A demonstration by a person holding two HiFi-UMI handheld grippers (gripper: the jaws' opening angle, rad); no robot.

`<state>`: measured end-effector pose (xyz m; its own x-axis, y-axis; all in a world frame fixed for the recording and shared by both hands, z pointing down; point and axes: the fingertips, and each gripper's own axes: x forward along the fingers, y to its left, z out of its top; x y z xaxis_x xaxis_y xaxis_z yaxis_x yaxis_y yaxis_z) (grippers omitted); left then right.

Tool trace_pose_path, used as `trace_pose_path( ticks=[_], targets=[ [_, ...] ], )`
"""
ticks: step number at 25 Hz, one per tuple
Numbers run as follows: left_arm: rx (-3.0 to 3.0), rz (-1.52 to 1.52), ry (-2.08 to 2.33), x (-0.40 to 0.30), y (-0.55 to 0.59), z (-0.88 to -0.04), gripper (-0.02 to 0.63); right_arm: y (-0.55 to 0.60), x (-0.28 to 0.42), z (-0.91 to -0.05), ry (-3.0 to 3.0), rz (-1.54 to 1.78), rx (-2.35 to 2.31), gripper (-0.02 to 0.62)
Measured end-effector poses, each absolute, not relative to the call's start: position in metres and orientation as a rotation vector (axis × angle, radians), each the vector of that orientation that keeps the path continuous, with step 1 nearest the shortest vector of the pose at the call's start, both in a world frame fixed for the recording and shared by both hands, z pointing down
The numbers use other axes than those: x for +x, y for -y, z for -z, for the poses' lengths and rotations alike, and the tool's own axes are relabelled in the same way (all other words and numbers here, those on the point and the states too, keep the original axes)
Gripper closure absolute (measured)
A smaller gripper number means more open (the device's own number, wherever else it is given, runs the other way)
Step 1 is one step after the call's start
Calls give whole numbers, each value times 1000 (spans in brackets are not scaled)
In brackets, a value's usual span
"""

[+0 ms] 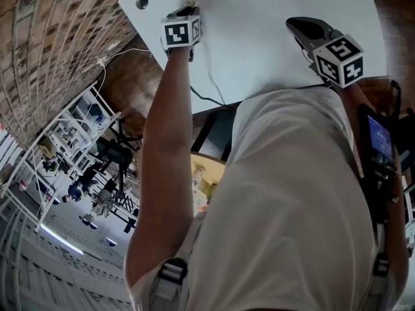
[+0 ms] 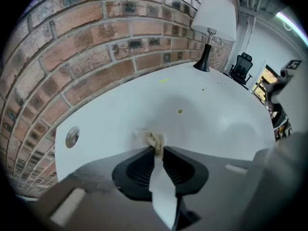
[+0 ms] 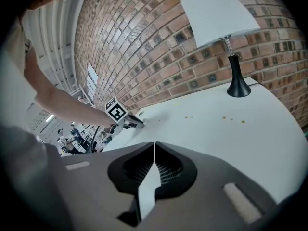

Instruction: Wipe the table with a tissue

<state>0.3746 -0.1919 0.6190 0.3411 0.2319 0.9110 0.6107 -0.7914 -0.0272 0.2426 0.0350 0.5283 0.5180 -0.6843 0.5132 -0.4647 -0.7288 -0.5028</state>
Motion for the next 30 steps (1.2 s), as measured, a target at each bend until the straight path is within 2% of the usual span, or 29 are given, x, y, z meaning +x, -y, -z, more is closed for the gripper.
trace_pose_path(
  ticks=[9, 18, 26, 30],
  targets=[
    [-2285, 1366, 783, 338, 169, -616, 538, -40, 240, -525, -954, 1024, -2464, 581],
    [-2503, 1488, 377, 337, 282, -618, 535, -44, 233, -524, -952, 1035, -2466, 581],
    [-2452, 1436, 383, 352, 240, -614, 541, -49, 222, -522, -921, 1025, -2457, 581],
    [-2463, 1464, 409, 338, 221, -625, 541, -64, 218, -518, -882, 1059, -2475, 581]
  ],
)
